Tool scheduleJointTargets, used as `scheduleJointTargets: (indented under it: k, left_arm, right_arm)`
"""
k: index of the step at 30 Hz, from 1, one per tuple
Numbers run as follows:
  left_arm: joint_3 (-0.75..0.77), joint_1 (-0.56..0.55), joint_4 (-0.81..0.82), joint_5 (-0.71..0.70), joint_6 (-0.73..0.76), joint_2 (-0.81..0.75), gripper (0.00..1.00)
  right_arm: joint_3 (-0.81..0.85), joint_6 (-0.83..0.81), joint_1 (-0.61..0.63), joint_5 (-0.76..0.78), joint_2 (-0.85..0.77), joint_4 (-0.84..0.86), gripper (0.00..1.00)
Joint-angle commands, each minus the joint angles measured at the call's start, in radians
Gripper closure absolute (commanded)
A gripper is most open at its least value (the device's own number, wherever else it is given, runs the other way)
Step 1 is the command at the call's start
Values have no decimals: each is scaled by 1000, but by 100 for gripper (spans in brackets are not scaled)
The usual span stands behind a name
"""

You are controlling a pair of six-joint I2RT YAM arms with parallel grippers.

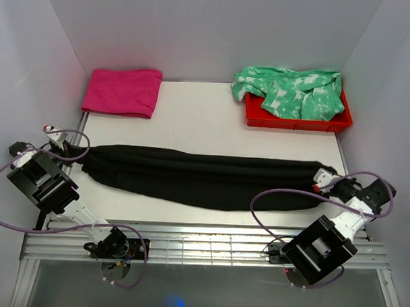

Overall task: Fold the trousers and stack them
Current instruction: Fold the trousers

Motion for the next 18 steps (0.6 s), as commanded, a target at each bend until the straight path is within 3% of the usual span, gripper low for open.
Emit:
scheduleJointTargets:
  k: [1, 3, 4, 5, 6, 8, 11, 16, 17, 18]
  left_arm:
    - [-53, 63, -90, -54, 261, 5, 100]
    - [-43, 108, -171, -55, 306, 17, 79]
    - [-24, 123, -217, -45, 379, 40, 72]
    - [-3, 140, -317, -37, 415, 51, 65]
    - [43, 169, -367, -28, 443, 60, 46]
    - [91, 191, -521, -11, 547, 80, 32]
    - [166, 223, -709, 14, 676, 87, 32]
    - [127, 214, -751, -29, 723, -5, 31]
    - [109, 197, -699, -54, 705, -27, 31]
    - [102, 153, -647, -86, 517, -65, 31]
  right_arm:
    - [-136, -418, -68, 14, -53, -87, 91]
    - [-150, -526, -94, 32, -47, -123, 77]
    - [-141, -543, -123, 29, -41, -133, 60]
    - [-127, -545, -134, 20, -35, -140, 56]
    - [-106, -567, -144, 22, -12, -183, 54]
    - [-29, -593, -177, 25, 15, -237, 45]
    - [98, -612, -226, 31, 68, -320, 31]
    - [339, -435, -249, 25, 153, -457, 28]
    - [388, -468, -248, 46, 176, -549, 29]
    - [478, -533, -243, 61, 225, -664, 29]
